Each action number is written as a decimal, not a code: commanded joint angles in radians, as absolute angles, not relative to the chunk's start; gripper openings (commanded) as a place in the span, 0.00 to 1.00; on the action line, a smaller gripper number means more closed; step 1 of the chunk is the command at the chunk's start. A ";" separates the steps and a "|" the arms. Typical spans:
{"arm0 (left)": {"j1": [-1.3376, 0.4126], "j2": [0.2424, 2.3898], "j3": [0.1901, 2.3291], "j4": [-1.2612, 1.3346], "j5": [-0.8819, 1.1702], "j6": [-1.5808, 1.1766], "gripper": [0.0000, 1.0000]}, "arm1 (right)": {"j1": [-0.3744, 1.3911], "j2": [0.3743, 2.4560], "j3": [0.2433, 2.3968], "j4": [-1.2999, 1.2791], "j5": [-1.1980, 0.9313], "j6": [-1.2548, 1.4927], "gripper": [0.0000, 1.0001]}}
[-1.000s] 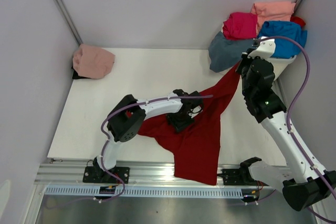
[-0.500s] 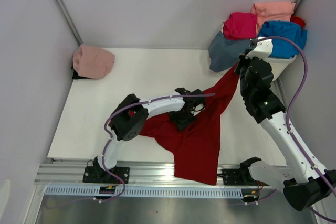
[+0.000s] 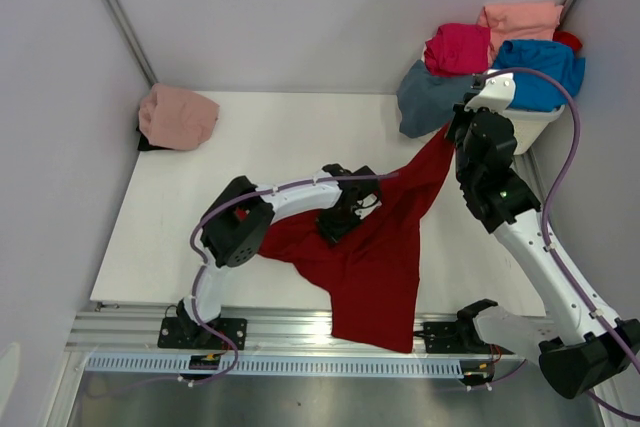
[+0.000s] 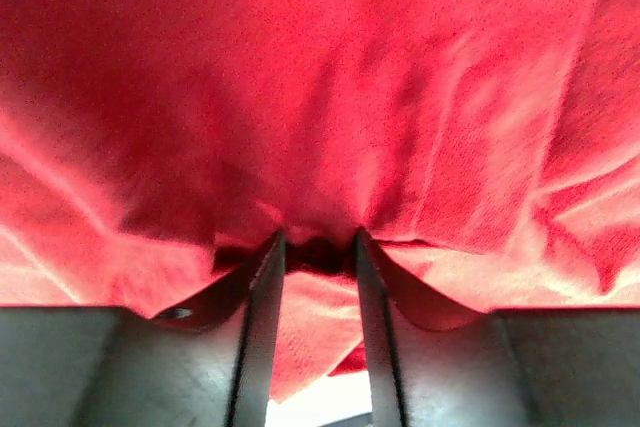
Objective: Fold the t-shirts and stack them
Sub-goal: Flatten out the tshirt
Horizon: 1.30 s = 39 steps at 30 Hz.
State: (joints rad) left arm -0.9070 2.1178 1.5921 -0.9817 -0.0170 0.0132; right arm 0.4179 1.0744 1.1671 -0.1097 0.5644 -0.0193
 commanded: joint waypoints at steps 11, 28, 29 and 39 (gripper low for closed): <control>-0.870 1.988 1.519 -1.052 -0.087 -0.101 0.01 | 0.429 1.075 1.207 -0.089 0.586 -0.021 0.00; -1.158 1.733 1.335 -1.005 -0.272 -0.310 0.01 | 0.459 1.098 1.207 -0.064 0.607 -0.018 0.00; -1.181 1.739 1.333 -1.005 -0.268 -0.319 0.01 | 0.460 1.103 1.210 -0.066 0.609 -0.018 0.00; -1.290 1.810 1.349 -1.017 -0.248 -0.328 0.22 | 0.495 1.150 1.239 -0.066 0.626 -0.026 0.00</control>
State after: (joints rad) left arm -1.2938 1.8378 1.3464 -1.0142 -0.2382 -0.3019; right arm 0.4824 1.1477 1.1866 -0.1036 0.5980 -0.0193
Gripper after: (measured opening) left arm 0.175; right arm 0.006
